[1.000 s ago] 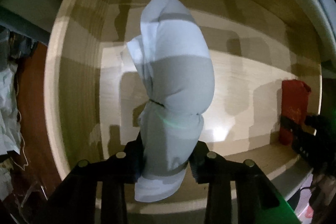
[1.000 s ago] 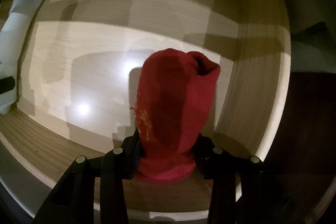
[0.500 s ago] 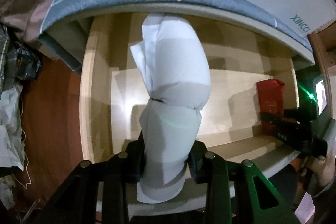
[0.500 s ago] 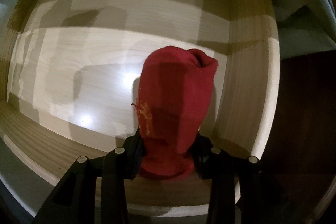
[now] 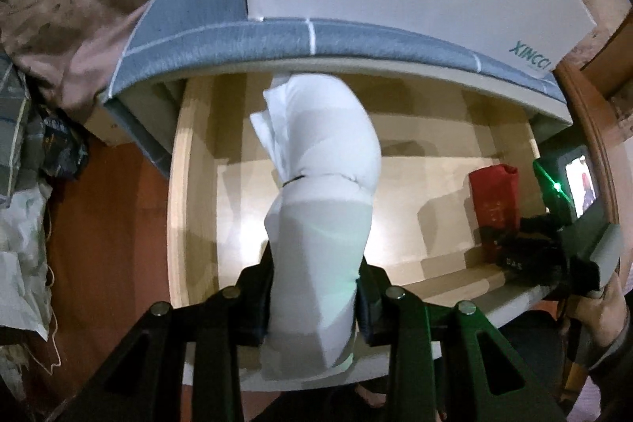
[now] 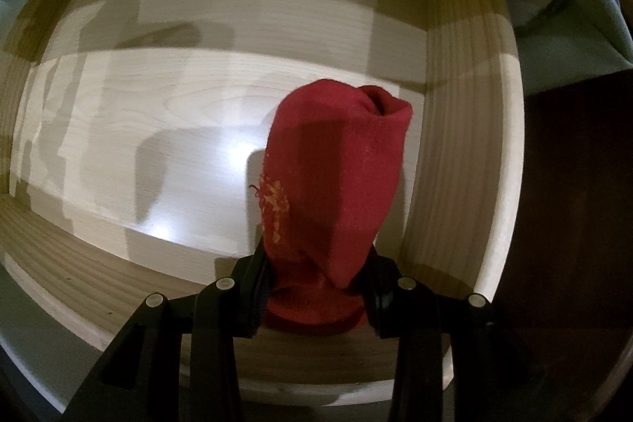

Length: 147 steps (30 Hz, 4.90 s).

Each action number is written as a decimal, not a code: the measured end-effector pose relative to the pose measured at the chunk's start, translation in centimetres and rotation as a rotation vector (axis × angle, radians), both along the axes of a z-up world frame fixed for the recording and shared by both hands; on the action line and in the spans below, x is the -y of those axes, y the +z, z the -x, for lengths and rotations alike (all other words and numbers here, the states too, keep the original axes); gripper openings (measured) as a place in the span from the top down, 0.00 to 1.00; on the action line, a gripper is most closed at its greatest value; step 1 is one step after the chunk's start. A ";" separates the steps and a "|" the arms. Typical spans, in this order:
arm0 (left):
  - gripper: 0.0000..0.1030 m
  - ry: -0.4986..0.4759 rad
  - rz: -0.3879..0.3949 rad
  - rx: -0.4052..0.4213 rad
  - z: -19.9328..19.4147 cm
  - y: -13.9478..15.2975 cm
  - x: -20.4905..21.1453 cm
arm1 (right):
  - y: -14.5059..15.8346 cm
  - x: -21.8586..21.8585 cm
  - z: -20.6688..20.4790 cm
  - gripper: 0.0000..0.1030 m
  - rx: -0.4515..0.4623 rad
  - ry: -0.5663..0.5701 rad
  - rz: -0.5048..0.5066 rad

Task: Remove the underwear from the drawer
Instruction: 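Lift the white underwear out of the drawer with the left tool while right holds the red sock, then carry the white underwear into the white box and open left tool, then move the left tool back over the empty drawer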

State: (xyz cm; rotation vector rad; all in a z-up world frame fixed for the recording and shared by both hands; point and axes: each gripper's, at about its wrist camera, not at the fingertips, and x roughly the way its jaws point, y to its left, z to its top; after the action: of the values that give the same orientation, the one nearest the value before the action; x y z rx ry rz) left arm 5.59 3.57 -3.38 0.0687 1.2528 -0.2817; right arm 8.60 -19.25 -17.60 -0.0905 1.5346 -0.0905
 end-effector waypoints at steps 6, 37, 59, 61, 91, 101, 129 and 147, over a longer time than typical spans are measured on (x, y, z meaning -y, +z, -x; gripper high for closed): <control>0.68 0.000 -0.017 0.075 1.0 1.4 0.4 | 1.1 2.1 0.5 0.65 -0.001 0.009 0.017; 0.74 -0.081 0.106 0.043 2.9 3.6 -0.6 | 1.8 1.2 1.6 0.67 0.025 0.008 0.070; 0.74 -0.205 0.188 0.416 5.9 23.9 0.4 | 1.8 0.6 1.8 0.68 0.025 0.009 0.085; 0.74 -0.203 0.171 0.474 5.1 25.6 0.6 | 1.7 0.7 1.8 0.68 0.025 0.009 0.083; 0.72 -0.096 -0.054 0.265 -16.6 12.4 6.4 | 1.7 1.4 1.7 0.68 0.035 0.002 0.078; 0.47 -0.046 -0.097 0.231 -16.9 10.3 6.1 | 1.6 1.7 1.8 0.68 0.038 -0.003 0.070; 0.31 0.077 -0.006 0.458 0.7 18.7 -3.1 | 1.5 1.6 1.3 0.68 0.037 -0.008 0.086; 0.31 0.282 -0.104 0.223 5.9 1.0 -1.7 | 3.2 1.3 2.2 0.68 0.143 -0.014 0.068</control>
State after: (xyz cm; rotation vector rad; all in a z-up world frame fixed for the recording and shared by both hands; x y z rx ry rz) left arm -0.35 5.31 -2.36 0.0111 1.0395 0.0350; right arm 6.35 -20.53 -14.37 -0.1243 1.3894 -0.1574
